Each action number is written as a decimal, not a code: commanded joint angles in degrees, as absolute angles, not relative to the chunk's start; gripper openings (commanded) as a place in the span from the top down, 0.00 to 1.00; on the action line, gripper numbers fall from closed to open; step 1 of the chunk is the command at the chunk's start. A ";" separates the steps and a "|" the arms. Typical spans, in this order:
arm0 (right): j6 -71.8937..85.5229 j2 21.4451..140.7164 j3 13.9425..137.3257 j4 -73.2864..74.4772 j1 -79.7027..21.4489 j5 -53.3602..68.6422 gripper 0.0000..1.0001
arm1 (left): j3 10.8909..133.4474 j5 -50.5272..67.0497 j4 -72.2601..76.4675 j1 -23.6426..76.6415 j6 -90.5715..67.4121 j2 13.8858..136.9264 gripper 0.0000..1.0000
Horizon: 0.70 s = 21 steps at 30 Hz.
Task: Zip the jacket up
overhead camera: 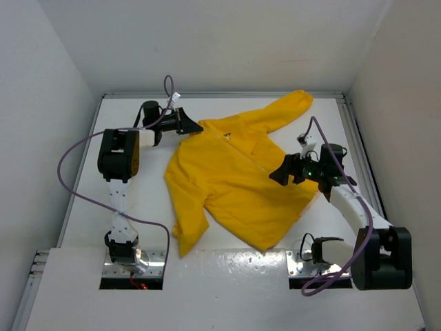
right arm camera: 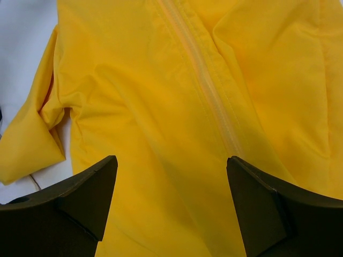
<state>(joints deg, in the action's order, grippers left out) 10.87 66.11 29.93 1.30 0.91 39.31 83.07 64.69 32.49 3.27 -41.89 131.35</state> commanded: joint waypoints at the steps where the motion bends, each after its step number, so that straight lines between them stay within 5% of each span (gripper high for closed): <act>1: 8.62 65.83 31.20 -2.28 0.44 40.78 0.17 | 81.75 68.72 40.33 4.57 -46.40 127.98 0.78; 10: 5.36 68.90 34.53 -8.78 -5.36 39.29 0.14 | 77.78 69.87 42.02 5.10 -48.70 122.44 1.00; 21: 8.70 88.68 50.70 -26.98 -17.31 31.11 0.01 | 68.82 71.02 19.87 9.67 -30.60 111.28 1.00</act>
<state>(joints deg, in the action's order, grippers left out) 8.47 86.28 44.86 -17.93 -14.24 32.62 70.65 68.31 26.46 7.68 -37.58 115.39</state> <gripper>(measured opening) 0.978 0.236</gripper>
